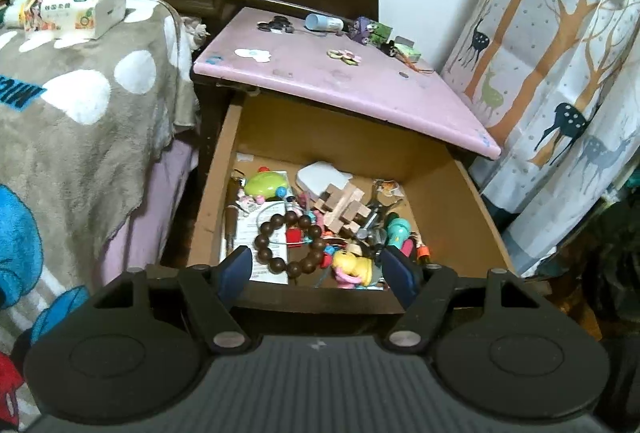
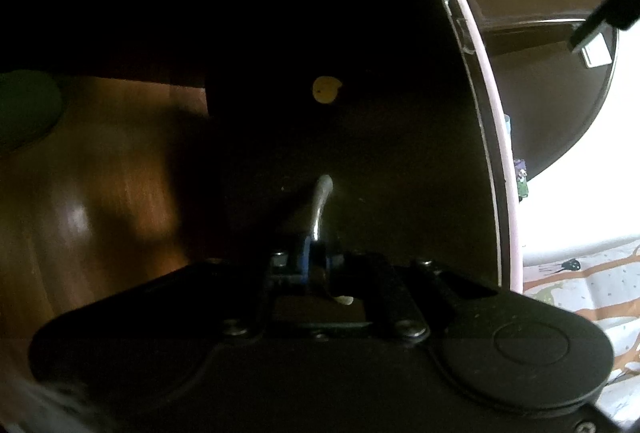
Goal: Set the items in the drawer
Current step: 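Push the upper drawer closed with the right gripper holding its handle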
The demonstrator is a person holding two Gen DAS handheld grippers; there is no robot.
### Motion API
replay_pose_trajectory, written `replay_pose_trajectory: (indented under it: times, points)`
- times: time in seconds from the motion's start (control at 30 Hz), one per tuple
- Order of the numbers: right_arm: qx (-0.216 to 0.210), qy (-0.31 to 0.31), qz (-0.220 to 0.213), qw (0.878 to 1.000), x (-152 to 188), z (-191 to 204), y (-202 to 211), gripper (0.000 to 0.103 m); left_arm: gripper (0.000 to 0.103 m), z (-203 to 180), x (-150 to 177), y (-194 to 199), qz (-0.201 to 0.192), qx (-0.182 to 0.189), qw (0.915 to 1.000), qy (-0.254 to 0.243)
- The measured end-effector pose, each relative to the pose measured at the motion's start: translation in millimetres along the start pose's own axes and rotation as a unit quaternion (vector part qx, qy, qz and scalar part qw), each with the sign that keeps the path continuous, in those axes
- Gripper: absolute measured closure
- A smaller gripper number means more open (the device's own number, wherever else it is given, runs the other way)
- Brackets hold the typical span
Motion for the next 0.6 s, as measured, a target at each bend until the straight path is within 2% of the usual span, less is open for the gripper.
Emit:
replay_pose_trajectory:
  times: [0.13,0.33,0.47,0.53,0.6]
  points:
    - [0.005,-0.016,0.003,1.000,-3,-11,-9,0.103,0.032,1,-3,0,-0.003,0.009,0.9999,0.004]
    - [0.020,-0.034,0.014,0.999,-8,-35,-43,0.103,0.032,6,-4,-9,0.004,0.009,0.9999,0.012]
    - [0.032,-0.018,0.005,0.999,-7,-48,-62,0.103,0.032,12,-7,-13,0.001,0.004,0.9998,0.017]
    - [0.035,-0.014,0.005,0.999,-8,-54,-70,0.103,0.032,13,-10,-12,-0.009,-0.010,0.9999,0.002]
    - [0.039,-0.010,0.005,0.999,-9,-61,-80,0.103,0.032,12,-13,-10,-0.026,-0.039,0.9982,-0.037]
Point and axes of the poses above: each gripper's, at about its wrist camera, not at the fingertips, and y roughly against the way its jaws point, z to its left, x to its underside, the point moved 10 cm from there along -y, roughly the way its jaws point, and after that the axes turned 4 degrees about -x, right-handed, at the moved point
